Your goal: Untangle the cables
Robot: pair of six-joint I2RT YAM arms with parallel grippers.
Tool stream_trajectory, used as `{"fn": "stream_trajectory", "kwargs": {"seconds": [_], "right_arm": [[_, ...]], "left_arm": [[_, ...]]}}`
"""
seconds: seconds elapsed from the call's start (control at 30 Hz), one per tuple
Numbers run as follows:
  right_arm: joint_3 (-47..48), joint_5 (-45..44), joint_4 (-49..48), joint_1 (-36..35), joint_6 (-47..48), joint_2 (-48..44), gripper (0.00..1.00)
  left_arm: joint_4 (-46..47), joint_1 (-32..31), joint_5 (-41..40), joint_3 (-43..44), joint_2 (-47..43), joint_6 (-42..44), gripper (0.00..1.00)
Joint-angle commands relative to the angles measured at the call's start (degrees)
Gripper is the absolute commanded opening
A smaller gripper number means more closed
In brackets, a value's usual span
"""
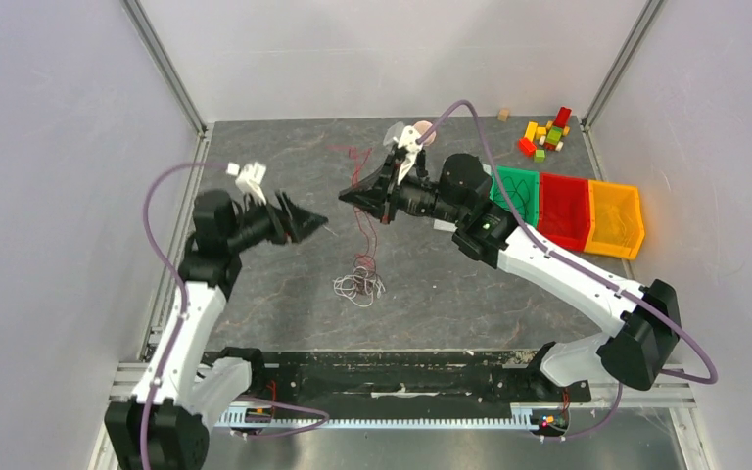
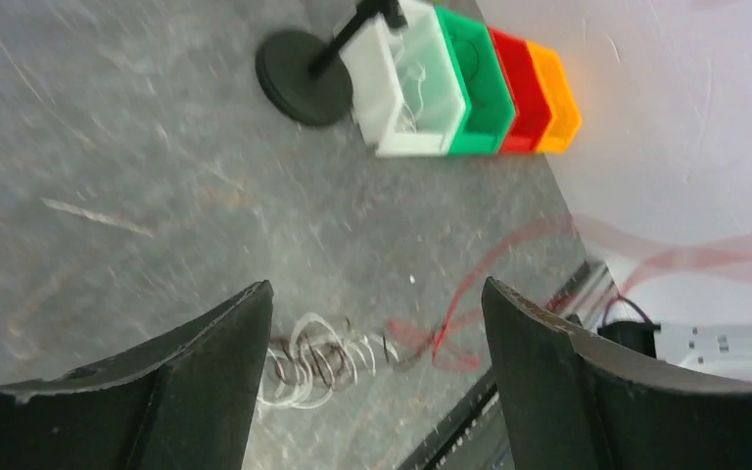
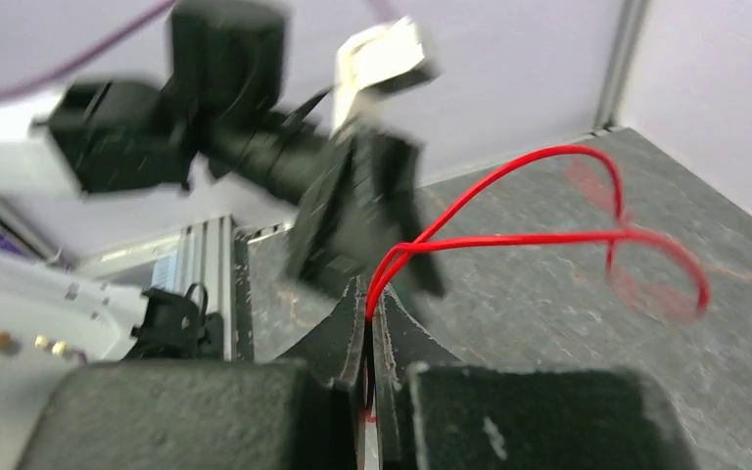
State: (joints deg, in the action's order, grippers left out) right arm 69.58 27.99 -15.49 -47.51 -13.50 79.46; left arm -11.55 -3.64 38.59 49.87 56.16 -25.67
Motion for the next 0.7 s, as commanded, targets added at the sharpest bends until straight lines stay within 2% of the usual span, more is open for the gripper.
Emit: {"fn": "stream_trajectory", "kwargs": {"seconds": [0.0, 0.07, 0.13, 0.37, 0.47, 0.53, 0.67], "right_arm": [[4.29, -4.01, -3.09, 1.77, -6.11, -0.45, 0.00], [5.51, -4.00, -3.34, 1.89, -6.82, 0.02, 0.00], [6.25, -3.75, -3.87, 1.89, -7.74, 0.33, 0.00], [8.88, -2.81, -5.45, 1.89, -9.99, 1.38, 0.00], [10.52, -2.87, -5.52, 1.87, -10.49, 1.58, 0.00], [12.67, -3.49, -5.29, 2.18, -10.88, 1.59, 0.00], [19.12, -3.89, -4.76, 4.33, -11.89, 1.73, 0.00]], "left_arm": [[18.46, 0.04, 9.58, -10.92, -10.45, -7.06, 0.85], [24.34, -0.82, 10.75, -16.68, -11.17, -10.35, 0.85], [26.98, -3.35, 9.16, -19.26, -10.18, -8.81, 0.85], [37.25, -15.61, 4.93, -19.81, 2.67, -4.54, 0.85], [36.99, -18.20, 1.84, -17.68, 8.52, -2.34, 0.84], [34.03, -17.09, -1.98, -17.34, 11.89, -2.06, 0.71], [32.54, -13.25, 0.32, -19.65, 15.13, -5.69, 0.48]]}}
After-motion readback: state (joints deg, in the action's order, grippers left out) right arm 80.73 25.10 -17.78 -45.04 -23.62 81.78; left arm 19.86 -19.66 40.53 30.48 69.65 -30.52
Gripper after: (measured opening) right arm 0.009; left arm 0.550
